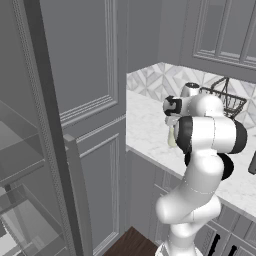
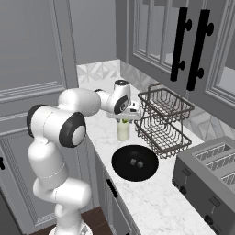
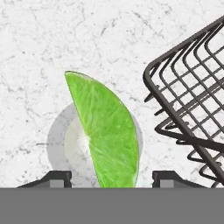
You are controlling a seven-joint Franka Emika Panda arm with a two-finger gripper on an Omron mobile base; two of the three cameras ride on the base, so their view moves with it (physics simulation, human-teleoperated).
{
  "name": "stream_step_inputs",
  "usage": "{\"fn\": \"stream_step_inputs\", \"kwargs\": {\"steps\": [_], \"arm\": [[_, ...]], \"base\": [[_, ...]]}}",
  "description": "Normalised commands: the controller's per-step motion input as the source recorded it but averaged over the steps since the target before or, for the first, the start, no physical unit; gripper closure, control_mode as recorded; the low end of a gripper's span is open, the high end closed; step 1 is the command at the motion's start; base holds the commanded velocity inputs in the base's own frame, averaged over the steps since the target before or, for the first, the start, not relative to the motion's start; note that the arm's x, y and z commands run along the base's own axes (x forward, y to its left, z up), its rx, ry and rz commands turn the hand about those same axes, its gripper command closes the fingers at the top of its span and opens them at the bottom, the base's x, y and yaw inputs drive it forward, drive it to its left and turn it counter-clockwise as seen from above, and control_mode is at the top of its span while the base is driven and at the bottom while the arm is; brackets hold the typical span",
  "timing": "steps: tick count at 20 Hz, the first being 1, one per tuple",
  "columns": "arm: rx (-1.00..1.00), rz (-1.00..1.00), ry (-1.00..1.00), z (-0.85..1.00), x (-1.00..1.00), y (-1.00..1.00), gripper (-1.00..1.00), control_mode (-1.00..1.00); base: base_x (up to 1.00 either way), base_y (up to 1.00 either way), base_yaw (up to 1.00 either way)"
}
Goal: Grab a lemon wedge from the fridge and one ice cube from the ice bowl, and put them in the glass of lemonade.
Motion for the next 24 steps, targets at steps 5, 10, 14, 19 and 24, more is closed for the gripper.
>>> {"fn": "stream_step_inputs", "kwargs": {"steps": [5,10,14,19,24], "arm": [[0.00,0.00,-0.02,0.00,-0.04,0.00,-1.00,-1.00],[0.00,0.00,-0.07,0.03,-0.27,0.00,-1.00,-1.00],[0.00,0.00,-0.05,0.02,-0.29,0.00,-1.00,-1.00],[0.00,0.00,-0.04,0.08,-0.14,0.00,-1.00,-1.00],[0.00,0.00,-0.02,0.14,-0.08,0.00,-1.00,-1.00]], "base": [[0.00,0.00,0.00],[0.00,0.00,0.00],[0.00,0.00,0.00],[0.00,0.00,0.00],[0.00,0.00,0.00]]}}
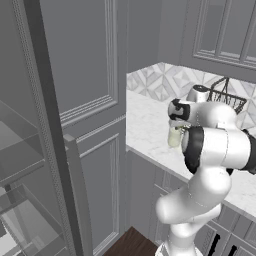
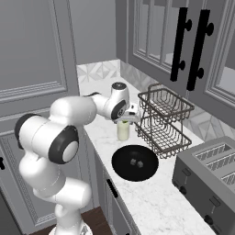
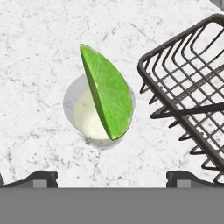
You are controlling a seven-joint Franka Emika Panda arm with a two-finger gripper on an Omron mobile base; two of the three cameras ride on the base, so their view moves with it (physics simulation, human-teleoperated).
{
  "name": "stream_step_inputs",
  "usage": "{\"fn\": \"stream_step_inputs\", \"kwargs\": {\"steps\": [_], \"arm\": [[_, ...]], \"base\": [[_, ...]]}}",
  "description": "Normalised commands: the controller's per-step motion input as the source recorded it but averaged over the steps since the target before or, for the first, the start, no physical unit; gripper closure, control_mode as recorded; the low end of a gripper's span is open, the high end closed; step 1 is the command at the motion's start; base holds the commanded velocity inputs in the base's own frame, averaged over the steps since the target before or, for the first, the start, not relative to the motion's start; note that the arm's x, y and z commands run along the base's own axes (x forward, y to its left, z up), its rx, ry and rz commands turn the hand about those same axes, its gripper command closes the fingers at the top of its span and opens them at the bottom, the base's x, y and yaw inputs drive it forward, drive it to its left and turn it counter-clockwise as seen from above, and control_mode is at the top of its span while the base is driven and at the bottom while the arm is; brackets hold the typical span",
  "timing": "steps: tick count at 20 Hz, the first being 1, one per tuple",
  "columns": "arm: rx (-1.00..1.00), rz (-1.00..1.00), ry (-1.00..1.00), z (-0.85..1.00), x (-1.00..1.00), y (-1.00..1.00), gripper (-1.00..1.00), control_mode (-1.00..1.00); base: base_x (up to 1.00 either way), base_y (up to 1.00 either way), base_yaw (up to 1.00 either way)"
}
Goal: Grab a lemon wedge from the fridge and one ice cube from the ice bowl, and put them in the glass of lemonade.
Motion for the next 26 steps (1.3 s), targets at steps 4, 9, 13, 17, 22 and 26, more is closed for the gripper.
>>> {"fn": "stream_step_inputs", "kwargs": {"steps": [4,9,13,17,22,26], "arm": [[0.00,0.00,-0.01,0.03,-0.01,0.00,-1.00,-1.00],[0.00,0.00,-0.05,0.10,-0.13,0.00,-1.00,-1.00],[0.01,0.01,-0.08,0.13,-0.38,0.00,-1.00,-1.00],[0.04,0.00,-0.06,0.05,-0.63,-0.14,-1.00,-1.00],[-0.01,0.02,0.13,0.24,-0.40,-0.13,-1.00,-1.00],[-0.12,0.05,0.47,0.34,0.00,0.00,-1.00,-1.00]], "base": [[0.00,0.00,0.00],[0.00,0.00,0.00],[0.00,0.00,0.00],[0.00,0.00,0.00],[0.00,0.00,0.00],[0.00,0.00,0.00]]}}
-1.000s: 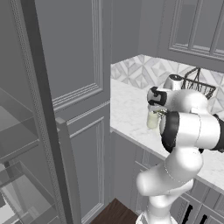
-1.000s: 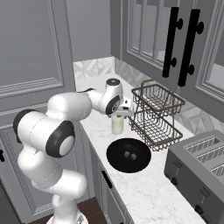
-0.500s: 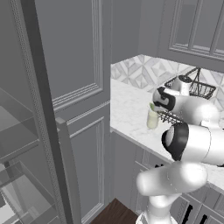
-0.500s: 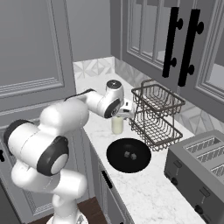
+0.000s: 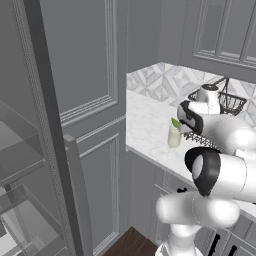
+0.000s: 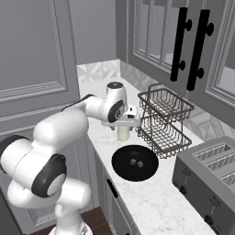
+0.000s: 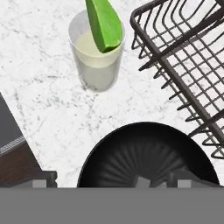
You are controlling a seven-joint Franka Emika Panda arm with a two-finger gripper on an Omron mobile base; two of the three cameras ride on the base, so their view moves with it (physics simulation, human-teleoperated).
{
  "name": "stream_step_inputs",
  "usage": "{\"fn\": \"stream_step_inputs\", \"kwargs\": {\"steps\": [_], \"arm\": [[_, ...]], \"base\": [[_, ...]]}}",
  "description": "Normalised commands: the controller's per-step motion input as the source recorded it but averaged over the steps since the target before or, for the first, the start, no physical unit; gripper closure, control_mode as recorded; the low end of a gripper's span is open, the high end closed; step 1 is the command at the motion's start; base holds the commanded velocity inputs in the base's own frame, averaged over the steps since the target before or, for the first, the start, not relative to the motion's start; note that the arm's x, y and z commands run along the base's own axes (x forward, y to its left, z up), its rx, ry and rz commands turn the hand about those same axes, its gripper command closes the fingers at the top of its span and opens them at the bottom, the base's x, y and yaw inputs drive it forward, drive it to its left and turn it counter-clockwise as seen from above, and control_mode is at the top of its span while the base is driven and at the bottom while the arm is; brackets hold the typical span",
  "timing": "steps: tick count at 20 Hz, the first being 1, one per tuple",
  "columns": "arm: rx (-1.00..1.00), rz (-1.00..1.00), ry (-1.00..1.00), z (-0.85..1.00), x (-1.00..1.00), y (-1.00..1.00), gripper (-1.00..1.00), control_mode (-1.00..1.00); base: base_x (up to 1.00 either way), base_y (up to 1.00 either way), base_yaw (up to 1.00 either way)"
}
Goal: Grab a lemon wedge from the fridge and one ice cube from the ice bowl, and put them in the glass of lemonade.
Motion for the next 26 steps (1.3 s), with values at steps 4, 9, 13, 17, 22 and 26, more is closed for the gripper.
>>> {"fn": "stream_step_inputs", "kwargs": {"steps": [4,9,13,17,22,26], "arm": [[-0.01,0.01,0.19,-0.23,-0.19,-0.03,-1.00,-1.00],[0.02,0.00,0.00,-0.37,-0.53,-0.18,-1.00,-1.00],[0.00,0.00,-0.01,-0.36,-0.38,-0.05,-1.00,-1.00],[0.00,0.00,0.00,-0.53,-0.01,-0.35,-1.00,-1.00],[0.07,0.00,0.00,-0.44,0.00,-0.51,-1.00,-1.00],[0.09,0.00,0.00,-0.42,0.00,-0.44,-1.00,-1.00]], "base": [[0.00,0.00,0.00],[0.00,0.00,0.00],[0.00,0.00,0.00],[0.00,0.00,0.00],[0.00,0.00,0.00],[0.00,0.00,0.00]]}}
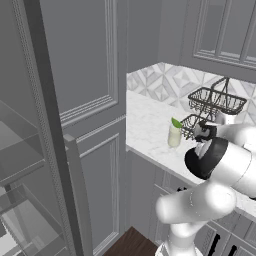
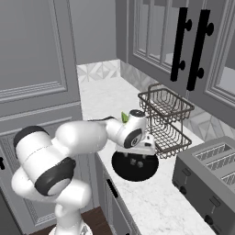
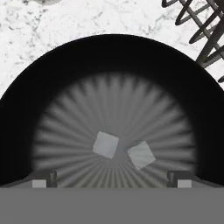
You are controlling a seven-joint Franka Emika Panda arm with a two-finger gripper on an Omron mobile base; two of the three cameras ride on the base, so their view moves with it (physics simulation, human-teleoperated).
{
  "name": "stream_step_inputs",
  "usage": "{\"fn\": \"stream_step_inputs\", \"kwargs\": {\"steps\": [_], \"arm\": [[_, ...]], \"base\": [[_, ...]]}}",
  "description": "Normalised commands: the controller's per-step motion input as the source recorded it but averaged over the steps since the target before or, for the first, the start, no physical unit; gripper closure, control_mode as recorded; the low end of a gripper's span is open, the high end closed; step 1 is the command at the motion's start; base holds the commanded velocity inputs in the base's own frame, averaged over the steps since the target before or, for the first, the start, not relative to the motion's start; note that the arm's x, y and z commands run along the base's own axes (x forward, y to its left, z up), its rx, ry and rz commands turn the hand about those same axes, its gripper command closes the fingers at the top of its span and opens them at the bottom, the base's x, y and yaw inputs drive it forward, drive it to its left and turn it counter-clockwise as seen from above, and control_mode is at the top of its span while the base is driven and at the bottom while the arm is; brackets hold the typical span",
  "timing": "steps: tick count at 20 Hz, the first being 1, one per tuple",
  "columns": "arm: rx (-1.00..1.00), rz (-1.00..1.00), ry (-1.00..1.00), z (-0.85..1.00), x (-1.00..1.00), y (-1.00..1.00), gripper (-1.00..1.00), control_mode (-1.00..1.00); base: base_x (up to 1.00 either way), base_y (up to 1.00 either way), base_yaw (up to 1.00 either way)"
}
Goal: Grab a lemon wedge from the fridge and one ice cube from the ice bowl, and put them in the glass of lemonade.
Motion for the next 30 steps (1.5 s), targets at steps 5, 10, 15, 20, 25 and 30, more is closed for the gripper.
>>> {"fn": "stream_step_inputs", "kwargs": {"steps": [5,10,15,20,25,30], "arm": [[0.01,0.00,0.01,-0.35,0.00,0.00,-1.00,-1.00],[0.00,0.00,0.03,-0.30,0.09,0.00,-1.00,-1.00],[0.00,0.01,0.03,-0.15,0.20,-0.04,-1.00,-1.00],[0.00,0.12,0.17,-0.22,0.04,-0.04,-1.00,-1.00],[0.00,0.12,0.05,-0.06,-0.10,0.00,-1.00,-1.00],[0.00,0.08,-0.04,0.00,-0.31,0.00,-1.00,-1.00]], "base": [[0.00,0.00,0.00],[0.00,0.00,0.00],[0.00,0.00,0.00],[0.00,0.00,0.00],[0.00,0.00,0.00],[0.00,0.00,0.00]]}}
